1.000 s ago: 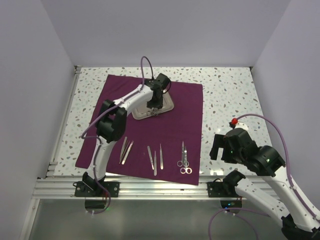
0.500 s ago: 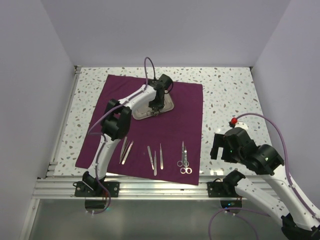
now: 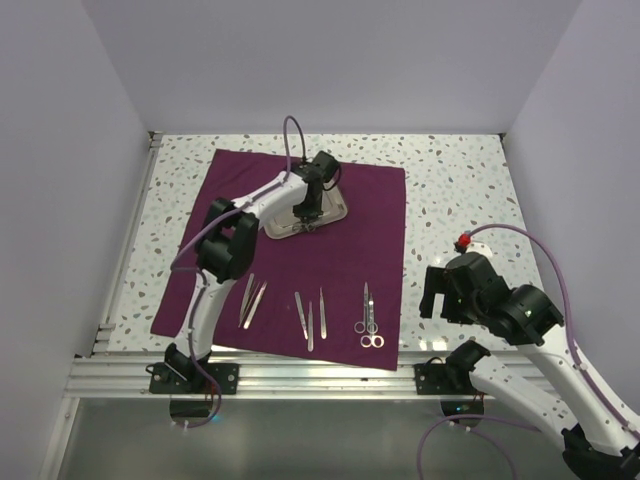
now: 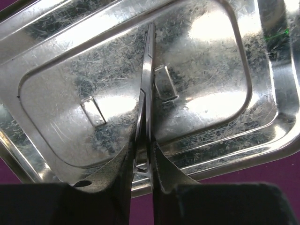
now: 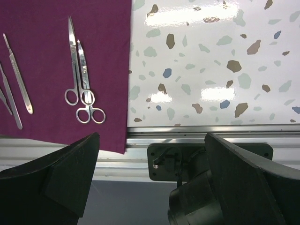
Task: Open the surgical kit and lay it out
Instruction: Pick up the medical item from the container.
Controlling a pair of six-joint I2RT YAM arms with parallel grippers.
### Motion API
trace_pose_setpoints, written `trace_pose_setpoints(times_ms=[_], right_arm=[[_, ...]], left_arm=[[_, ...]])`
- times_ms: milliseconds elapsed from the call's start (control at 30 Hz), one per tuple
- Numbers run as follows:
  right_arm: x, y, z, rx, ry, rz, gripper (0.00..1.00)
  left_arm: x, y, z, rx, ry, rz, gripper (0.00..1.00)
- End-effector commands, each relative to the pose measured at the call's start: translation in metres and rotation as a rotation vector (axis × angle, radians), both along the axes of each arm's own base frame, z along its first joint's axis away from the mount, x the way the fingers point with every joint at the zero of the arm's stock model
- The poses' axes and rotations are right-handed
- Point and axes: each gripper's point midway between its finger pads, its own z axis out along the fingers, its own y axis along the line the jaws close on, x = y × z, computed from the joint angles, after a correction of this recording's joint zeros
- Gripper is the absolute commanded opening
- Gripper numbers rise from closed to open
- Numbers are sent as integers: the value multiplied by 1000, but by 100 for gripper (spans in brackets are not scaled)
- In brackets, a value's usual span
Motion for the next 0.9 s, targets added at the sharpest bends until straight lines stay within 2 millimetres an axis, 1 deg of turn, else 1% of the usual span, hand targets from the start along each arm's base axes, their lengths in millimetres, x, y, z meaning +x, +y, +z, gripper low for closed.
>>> trace_pose_setpoints(times_ms=[0,33,67,100,133,167,200,233,267,433,467,500,533,567,600,633,767,833,867], right_arm=[[5,4,5,8,-16,16,99],[5,4,5,9,-14,18,98],[5,4,4,7,-14,18,98],[4,4,5,11,-18,19,98],[4,4,5,12,-20,21,98],[3,4,5,14,-19,20,98],[3,3,5,16,-23,17,98],[2,4,5,19,-23,20,98],[2,4,5,20,-21,19,98],[0,5,4,34,-16,17,98],[0,5,5,39,-21,18,98],[0,5,6,41,-23,13,98],[0,4,7,45,-30,11,98],[0,5,8,51,-34,12,98],[0,5,9,54,-40,10,98],[0,5,9,58,-40,7,99],[-2,5,12,74,-55,2,98],[-3,5,13,83,-60,6,98],[-3,4,14,87,-64,2,98]], left_arm=[[-20,17,-26,12,82,23,21],[-24,17,-27,1,89,25,20],[-33,22,-35,8,108,29,18],[-31,18,-30,-21,86,21,13],[-34,18,-30,-28,86,20,11],[-36,20,-30,-35,83,17,7],[-38,18,-29,-48,88,6,3],[-37,16,-27,-56,84,-3,0],[-36,14,-25,-65,79,-9,0],[-20,-2,16,-144,7,-48,0],[-13,-8,29,-163,-19,-58,0],[-13,-10,39,-172,-23,-63,0],[-6,-15,53,-192,-49,-72,0],[-3,-16,60,-200,-58,-76,0],[-5,-17,65,-201,-51,-80,0],[-1,-22,76,-222,-69,-86,0],[-6,-26,97,-268,-78,-90,0],[-14,-27,97,-279,-60,-91,0],[-18,-28,105,-295,-69,-87,0]])
